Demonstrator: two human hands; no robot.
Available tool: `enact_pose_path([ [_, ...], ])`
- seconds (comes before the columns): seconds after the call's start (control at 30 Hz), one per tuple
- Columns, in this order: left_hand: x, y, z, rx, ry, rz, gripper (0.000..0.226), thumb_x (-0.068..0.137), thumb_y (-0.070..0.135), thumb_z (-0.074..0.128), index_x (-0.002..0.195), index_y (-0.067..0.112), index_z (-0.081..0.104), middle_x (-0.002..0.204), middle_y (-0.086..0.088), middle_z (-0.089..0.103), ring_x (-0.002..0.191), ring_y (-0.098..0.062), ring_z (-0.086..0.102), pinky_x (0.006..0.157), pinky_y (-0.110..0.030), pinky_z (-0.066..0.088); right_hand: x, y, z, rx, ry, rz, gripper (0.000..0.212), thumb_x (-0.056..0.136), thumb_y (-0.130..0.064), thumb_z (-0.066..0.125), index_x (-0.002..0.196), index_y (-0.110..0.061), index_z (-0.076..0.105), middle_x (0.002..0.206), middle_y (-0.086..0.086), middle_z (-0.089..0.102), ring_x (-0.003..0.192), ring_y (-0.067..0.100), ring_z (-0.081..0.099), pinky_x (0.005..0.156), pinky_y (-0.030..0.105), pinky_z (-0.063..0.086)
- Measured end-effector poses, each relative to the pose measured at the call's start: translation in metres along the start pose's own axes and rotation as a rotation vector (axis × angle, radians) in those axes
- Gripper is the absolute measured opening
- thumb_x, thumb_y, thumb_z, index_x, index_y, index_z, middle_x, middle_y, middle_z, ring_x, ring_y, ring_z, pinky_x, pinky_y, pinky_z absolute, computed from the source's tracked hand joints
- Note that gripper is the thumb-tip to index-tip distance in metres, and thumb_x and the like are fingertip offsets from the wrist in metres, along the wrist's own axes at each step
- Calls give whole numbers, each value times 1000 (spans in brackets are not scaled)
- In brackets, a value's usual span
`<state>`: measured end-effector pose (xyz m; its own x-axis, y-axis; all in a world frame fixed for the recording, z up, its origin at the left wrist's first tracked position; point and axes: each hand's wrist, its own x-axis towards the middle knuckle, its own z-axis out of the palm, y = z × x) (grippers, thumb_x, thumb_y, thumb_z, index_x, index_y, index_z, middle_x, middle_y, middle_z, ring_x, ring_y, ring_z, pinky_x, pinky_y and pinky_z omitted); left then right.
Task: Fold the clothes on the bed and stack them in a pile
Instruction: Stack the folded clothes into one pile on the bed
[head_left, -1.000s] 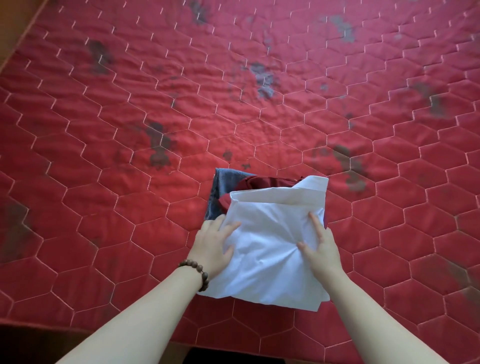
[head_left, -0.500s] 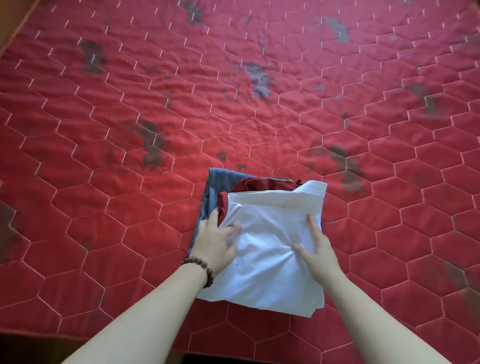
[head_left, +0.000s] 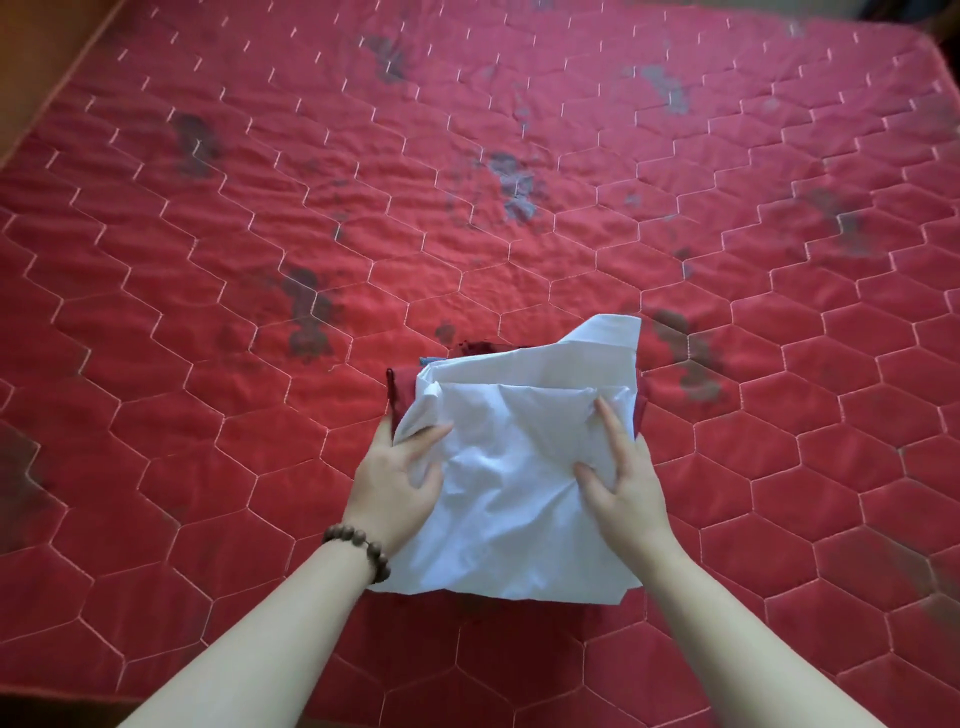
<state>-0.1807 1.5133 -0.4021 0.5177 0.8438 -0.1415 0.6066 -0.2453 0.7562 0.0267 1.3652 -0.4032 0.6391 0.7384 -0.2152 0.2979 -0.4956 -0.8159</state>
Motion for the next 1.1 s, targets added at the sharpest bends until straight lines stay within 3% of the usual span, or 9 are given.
enact_pose_path([
  [0.17, 8, -17, 4, 74, -155, -183, 41, 85, 16, 66, 124, 28, 62, 133, -7, 46, 129, -26, 36, 111, -37, 30, 5, 21, 5, -122, -76, 234, 76, 87, -22, 67, 150, -31, 25, 140, 8, 36, 125, 20, 38, 105, 31, 32],
  [0.27, 20, -15, 7, 17, -56, -114, 43, 83, 8, 66, 124, 23, 63, 128, -1, 48, 121, -20, 43, 100, -26, 34, 10, 20, 3, -209, 176, 132, 70, 85, -25, 68, 146, -26, 35, 140, 6, 40, 128, 23, 37, 106, 35, 31],
  [0.37, 33, -8, 6, -100, -14, -120, 49, 83, -1, 63, 127, 21, 61, 124, 1, 49, 112, -13, 48, 94, -17, 32, 26, 13, 3, -69, 136, 185, 72, 85, -27, 70, 146, -24, 32, 137, -2, 45, 126, 17, 44, 102, 31, 37],
  [0.57, 44, 1, 0, -212, -121, -142, 45, 84, -8, 54, 114, 22, 69, 116, 7, 63, 107, -4, 57, 90, -9, 37, 43, 5, 1, 28, 79, 248, 7, 84, -18, 65, 84, -15, 59, 80, -5, 62, 77, 18, 57, 62, 28, 41],
  [0.8, 70, 29, -3, -556, -202, -132, 41, 87, -7, 56, 95, 27, 77, 101, 5, 74, 95, -9, 68, 82, -21, 54, 32, 20, -14, 133, 371, 137, 18, 92, -16, 54, 77, -24, 47, 64, -21, 53, 59, 0, 46, 57, 16, 37],
  [0.87, 82, 30, 5, -469, -219, -123, 45, 85, -7, 57, 109, 29, 72, 110, 5, 70, 99, -8, 65, 86, -19, 51, 35, 27, -15, 155, 377, 232, 6, 92, -22, 57, 90, -26, 52, 75, -25, 58, 74, 5, 56, 65, 24, 42],
  [0.97, 93, 15, 20, 2, -277, -89, 53, 85, 1, 60, 131, 27, 56, 125, -3, 50, 117, -19, 47, 99, -22, 35, 44, 39, -12, 234, 232, 554, 60, 85, -40, 68, 135, -18, 42, 124, -3, 57, 112, 25, 57, 94, 41, 47],
  [1.03, 91, 8, 24, 139, -218, -93, 54, 85, 8, 62, 133, 31, 54, 128, -5, 41, 121, -25, 39, 101, -25, 28, 47, 45, -12, 324, 131, 675, 69, 81, -46, 71, 134, -8, 47, 126, 6, 59, 110, 29, 61, 96, 47, 49],
  [1.1, 84, 3, 26, 130, -186, -116, 55, 84, 12, 64, 133, 34, 51, 123, -3, 38, 118, -24, 41, 97, -23, 31, 45, 47, -13, 392, 78, 658, 50, 80, -42, 73, 115, -7, 64, 107, 7, 70, 94, 27, 68, 87, 47, 55],
])
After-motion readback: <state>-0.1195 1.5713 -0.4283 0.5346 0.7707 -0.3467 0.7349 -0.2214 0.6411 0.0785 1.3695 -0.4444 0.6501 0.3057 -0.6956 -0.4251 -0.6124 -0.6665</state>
